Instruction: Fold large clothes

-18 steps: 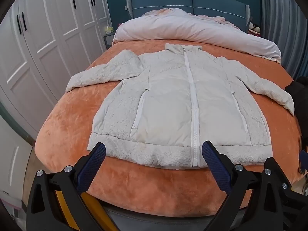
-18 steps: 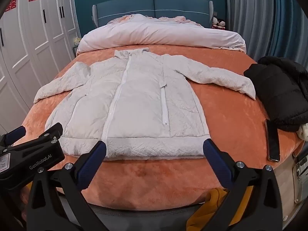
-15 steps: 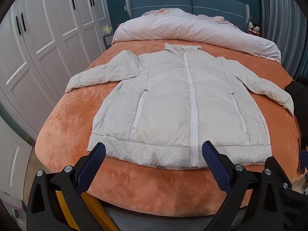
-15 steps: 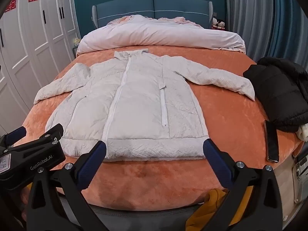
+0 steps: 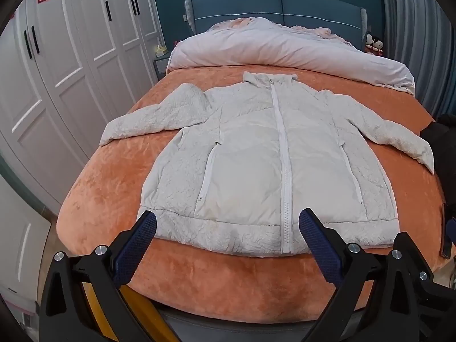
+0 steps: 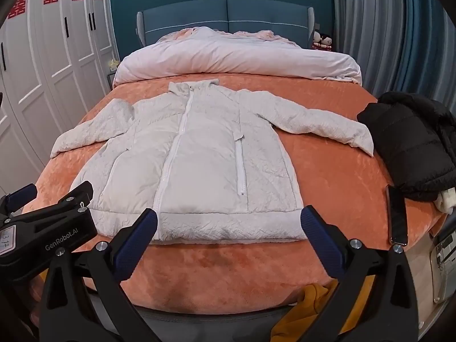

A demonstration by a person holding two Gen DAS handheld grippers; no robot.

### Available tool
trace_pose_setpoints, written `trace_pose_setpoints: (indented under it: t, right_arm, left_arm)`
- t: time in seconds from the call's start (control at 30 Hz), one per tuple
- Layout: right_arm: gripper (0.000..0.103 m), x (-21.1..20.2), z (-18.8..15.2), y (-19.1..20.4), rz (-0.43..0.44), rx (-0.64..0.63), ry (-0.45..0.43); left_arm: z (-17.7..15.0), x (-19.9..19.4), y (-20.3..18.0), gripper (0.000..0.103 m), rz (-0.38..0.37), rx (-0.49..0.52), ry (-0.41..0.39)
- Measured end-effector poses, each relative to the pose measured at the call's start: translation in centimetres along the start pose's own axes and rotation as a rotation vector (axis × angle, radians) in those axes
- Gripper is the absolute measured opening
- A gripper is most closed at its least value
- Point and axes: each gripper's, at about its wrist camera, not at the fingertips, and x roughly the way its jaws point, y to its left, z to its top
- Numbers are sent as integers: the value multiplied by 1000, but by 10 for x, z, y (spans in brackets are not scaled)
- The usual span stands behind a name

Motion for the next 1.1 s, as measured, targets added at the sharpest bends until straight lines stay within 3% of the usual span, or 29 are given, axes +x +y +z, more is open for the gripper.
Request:
trace_pose_setpoints:
  t: [1.1]
  right_arm:
    - [98, -9, 2, -1, -4, -4, -21]
  left_arm:
    - [0, -7, 3, 97, -4, -9, -9]
